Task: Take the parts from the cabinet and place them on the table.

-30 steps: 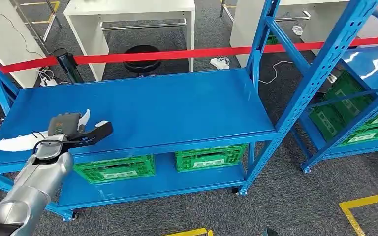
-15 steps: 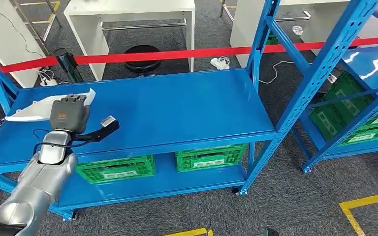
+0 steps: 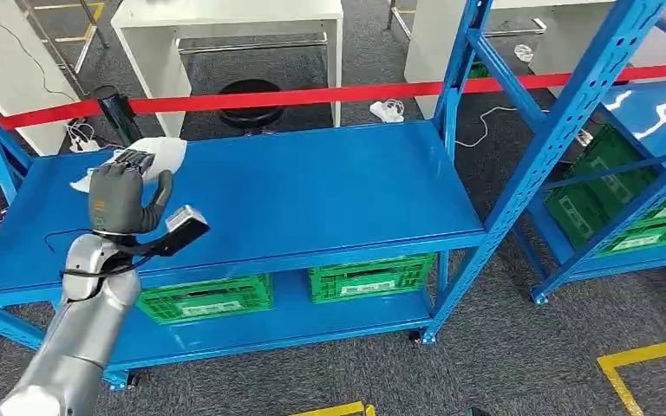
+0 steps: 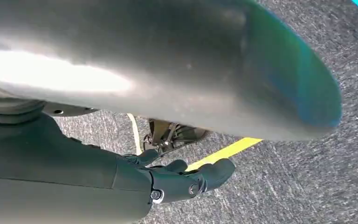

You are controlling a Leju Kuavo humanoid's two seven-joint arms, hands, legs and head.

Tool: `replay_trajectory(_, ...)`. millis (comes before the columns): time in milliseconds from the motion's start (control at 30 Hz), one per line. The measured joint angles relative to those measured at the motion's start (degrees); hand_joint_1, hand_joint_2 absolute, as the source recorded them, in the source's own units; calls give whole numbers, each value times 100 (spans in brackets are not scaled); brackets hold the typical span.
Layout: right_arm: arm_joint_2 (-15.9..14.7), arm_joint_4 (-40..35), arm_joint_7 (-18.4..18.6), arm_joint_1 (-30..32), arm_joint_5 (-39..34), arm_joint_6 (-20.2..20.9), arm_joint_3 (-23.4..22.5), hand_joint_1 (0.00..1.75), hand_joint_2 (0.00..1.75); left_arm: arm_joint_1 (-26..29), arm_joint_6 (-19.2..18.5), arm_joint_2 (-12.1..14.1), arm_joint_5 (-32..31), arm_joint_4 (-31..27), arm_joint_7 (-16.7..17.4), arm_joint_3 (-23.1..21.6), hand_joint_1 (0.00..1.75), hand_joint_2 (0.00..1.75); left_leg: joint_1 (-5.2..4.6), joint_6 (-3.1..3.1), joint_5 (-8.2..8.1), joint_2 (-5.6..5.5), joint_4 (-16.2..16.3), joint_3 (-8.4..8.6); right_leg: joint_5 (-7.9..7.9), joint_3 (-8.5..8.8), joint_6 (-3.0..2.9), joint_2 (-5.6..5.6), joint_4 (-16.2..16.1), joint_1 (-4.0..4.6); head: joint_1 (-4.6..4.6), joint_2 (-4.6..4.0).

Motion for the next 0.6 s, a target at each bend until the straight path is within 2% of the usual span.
replay_trajectory(67, 2, 0, 2, 29, 24, -11, -4, 0, 0, 264, 81, -37, 275, -677, -389, 7, 175, 175, 0, 1, -1, -2, 0, -1, -3, -1, -1, -2, -1, -1, 0, 0)
replay_trajectory(233, 17, 0, 7, 27, 37, -44, -4, 0, 0, 552, 89, -76, 391, -1479, -517, 15, 175, 175, 1, 0, 0, -3, -1, 3, -5, 2, -3, -5, -1, 1, 0, 0)
replay_trajectory(333, 20, 0, 0, 28, 63, -57, -4, 0, 0, 694, 89, -90, 752, -1811, -985, 68, 175, 175, 2, -1, 0, -3, -3, 5, -5, 5, -3, -5, -1, 2, -2, 0)
replay_trajectory(400, 24, 0, -4, 27, 105, -63, -4, 0, 0, 851, 89, -76, 1025, -2126, -1000, 39, 175, 175, -22, 9, -16, -3, 12, 4, -4, 9, 8, -5, -12, -25, 0, 0)
replay_trajectory(433, 24, 0, -35, 29, 158, -114, -4, 0, 0, 944, 89, -61, 1009, -2325, -987, 13, 175, 175, -24, 13, -26, -2, 12, 5, -9, 11, 15, -3, -12, -29, -4, 0)
replay_trajectory(533, 28, 0, -208, 41, 295, -508, 9, 0, 0, 1337, 89, -133, 217, -2965, -1212, 151, 175, 175, -54, 49, -57, 1, 23, 5, -29, 13, 49, -1, -16, -64, -2, 0)
replay_trajectory(600, 28, 0, -223, 32, 335, -601, 9, 0, 0, 1501, 89, -155, 218, -3192, -1208, 190, 175, 175, -68, 80, -73, -2, 12, 2, -43, 24, 80, -6, -41, -82, 0, 0)
